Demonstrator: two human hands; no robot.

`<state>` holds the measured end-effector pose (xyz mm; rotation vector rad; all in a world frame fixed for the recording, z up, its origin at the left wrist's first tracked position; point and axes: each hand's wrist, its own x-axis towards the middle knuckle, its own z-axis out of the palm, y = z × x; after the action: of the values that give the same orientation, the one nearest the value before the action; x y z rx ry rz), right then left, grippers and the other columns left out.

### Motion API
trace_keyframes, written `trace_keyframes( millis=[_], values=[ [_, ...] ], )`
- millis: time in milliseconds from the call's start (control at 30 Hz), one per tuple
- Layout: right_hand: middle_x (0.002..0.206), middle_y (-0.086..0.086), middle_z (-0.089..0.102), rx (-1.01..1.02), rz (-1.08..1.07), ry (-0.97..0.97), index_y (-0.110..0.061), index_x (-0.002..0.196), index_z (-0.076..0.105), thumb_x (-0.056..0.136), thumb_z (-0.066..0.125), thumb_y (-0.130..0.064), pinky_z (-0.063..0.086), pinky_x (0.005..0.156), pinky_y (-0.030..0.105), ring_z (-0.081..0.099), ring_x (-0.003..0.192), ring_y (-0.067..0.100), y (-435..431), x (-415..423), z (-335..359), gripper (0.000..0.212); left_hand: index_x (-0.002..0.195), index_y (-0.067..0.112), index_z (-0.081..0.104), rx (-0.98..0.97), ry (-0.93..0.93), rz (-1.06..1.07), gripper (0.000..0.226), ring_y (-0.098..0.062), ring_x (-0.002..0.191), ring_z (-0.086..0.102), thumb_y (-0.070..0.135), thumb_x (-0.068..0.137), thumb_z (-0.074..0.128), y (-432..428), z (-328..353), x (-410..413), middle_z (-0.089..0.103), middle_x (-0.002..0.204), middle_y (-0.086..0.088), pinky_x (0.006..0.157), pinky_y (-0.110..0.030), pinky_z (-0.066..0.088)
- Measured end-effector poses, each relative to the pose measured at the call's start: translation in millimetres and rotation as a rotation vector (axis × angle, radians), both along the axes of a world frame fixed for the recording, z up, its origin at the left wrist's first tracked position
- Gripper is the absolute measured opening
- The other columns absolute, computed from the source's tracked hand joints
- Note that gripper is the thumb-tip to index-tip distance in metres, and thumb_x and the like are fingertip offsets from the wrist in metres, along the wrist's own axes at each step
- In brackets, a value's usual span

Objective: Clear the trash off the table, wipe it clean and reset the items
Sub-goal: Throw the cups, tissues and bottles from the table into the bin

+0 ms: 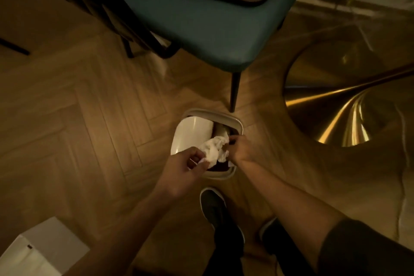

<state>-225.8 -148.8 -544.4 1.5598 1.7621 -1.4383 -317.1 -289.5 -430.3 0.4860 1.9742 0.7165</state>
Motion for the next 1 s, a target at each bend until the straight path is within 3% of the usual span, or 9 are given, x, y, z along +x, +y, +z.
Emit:
trace_keyframes(
  millis=[133, 200, 267, 367, 500, 600, 700, 833, 1000],
  values=[
    [0.128, 0.015, 0.061, -0.11, -0.034, 0.031, -0.004, 0.123, 0.062, 0.098, 0.051, -0.017, 0.042, 0.089, 0.028, 0.056, 0.121, 0.031, -8.1, -11.0, -10.7, 0.03, 0.097, 0.024, 0.066, -0.011, 0.004, -0.007, 0.006, -0.002, 0.078, 0.059, 0.026, 0.091, 0.063, 4.1, -8.3, 6.9, 0.065, 0.084, 0.012, 0.06, -0.006, 0.043],
    [0.134, 0.019, 0.056, -0.172, -0.1, 0.006, 0.002, 0.129, 0.054, 0.102, 0.041, -0.013, 0.04, 0.099, 0.033, 0.052, 0.125, 0.034, -6.0, -13.1, -14.2, 0.034, 0.097, 0.024, 0.065, -0.01, 0.006, -0.002, 0.006, 0.001, 0.075, 0.058, 0.025, 0.092, 0.062, 8.9, -13.4, 6.8, 0.064, 0.084, 0.014, 0.059, -0.005, 0.042],
    [0.132, 0.022, 0.055, -0.23, -0.195, -0.013, 0.006, 0.131, 0.051, 0.102, 0.038, -0.009, 0.043, 0.105, 0.038, 0.055, 0.116, 0.031, -2.7, -8.3, -13.0, 0.035, 0.096, 0.022, 0.065, -0.004, 0.007, -0.014, 0.005, 0.003, 0.073, 0.06, 0.023, 0.092, 0.063, 13.2, -17.1, 6.9, 0.063, 0.083, 0.014, 0.059, -0.005, 0.043],
    [0.106, 0.013, 0.063, -0.263, -0.299, 0.043, -0.004, 0.115, 0.063, 0.101, 0.042, -0.019, 0.051, 0.085, 0.031, 0.058, 0.094, 0.021, -0.1, 12.4, -1.1, 0.029, 0.092, 0.022, 0.065, 0.003, -0.007, -0.021, 0.001, 0.005, 0.069, 0.06, 0.021, 0.091, 0.064, 17.7, -20.3, 9.0, 0.063, 0.081, 0.014, 0.059, -0.008, 0.043],
    [0.137, 0.004, 0.056, -0.232, -0.194, 0.128, -0.015, 0.134, 0.056, 0.101, 0.045, -0.032, 0.039, 0.11, 0.041, 0.052, 0.126, 0.021, 2.0, 36.7, 29.2, 0.039, 0.091, 0.026, 0.062, -0.046, -0.027, -0.014, 0.002, -0.005, 0.074, 0.062, 0.025, 0.091, 0.064, 20.0, -25.5, 13.4, 0.063, 0.084, 0.012, 0.061, -0.014, 0.041],
    [0.137, -0.008, 0.051, -0.176, -0.1, 0.193, -0.019, 0.137, 0.053, 0.102, 0.043, -0.031, 0.034, 0.108, 0.028, 0.045, 0.126, 0.008, -1.7, 43.6, 41.6, 0.038, 0.09, 0.026, 0.063, -0.068, -0.029, -0.007, 0.003, -0.007, 0.075, 0.062, 0.026, 0.09, 0.065, 20.4, -28.2, 19.0, 0.063, 0.085, 0.011, 0.061, -0.016, 0.042],
    [0.145, -0.004, 0.047, -0.177, -0.084, 0.233, -0.019, 0.142, 0.049, 0.103, 0.042, -0.031, 0.03, 0.105, 0.023, 0.04, 0.134, 0.012, -7.5, 39.7, 47.6, 0.041, 0.092, 0.024, 0.064, -0.062, -0.03, 0.003, 0.002, -0.005, 0.075, 0.06, 0.025, 0.091, 0.064, 20.3, -29.5, 23.2, 0.063, 0.085, 0.013, 0.061, -0.013, 0.041],
    [0.146, 0.003, 0.049, -0.205, -0.235, 0.255, -0.016, 0.141, 0.049, 0.101, 0.046, -0.036, 0.035, 0.113, 0.037, 0.045, 0.133, 0.019, -11.6, 29.6, 47.5, 0.045, 0.096, 0.022, 0.065, -0.061, -0.008, 0.017, 0.006, -0.005, 0.075, 0.06, 0.025, 0.091, 0.064, 18.4, -30.5, 25.8, 0.064, 0.087, 0.01, 0.061, -0.013, 0.04],
    [0.128, -0.009, 0.054, -0.225, -0.264, 0.291, -0.032, 0.139, 0.047, 0.097, 0.052, -0.042, 0.048, 0.1, 0.04, 0.055, 0.115, 0.012, -29.8, 45.0, 65.2, 0.044, 0.096, 0.027, 0.062, -0.039, 0.017, -0.071, 0.005, -0.002, 0.073, 0.059, 0.027, 0.091, 0.064, 14.7, -25.4, 30.4, 0.062, 0.088, 0.014, 0.059, -0.01, 0.037]
  ],
)
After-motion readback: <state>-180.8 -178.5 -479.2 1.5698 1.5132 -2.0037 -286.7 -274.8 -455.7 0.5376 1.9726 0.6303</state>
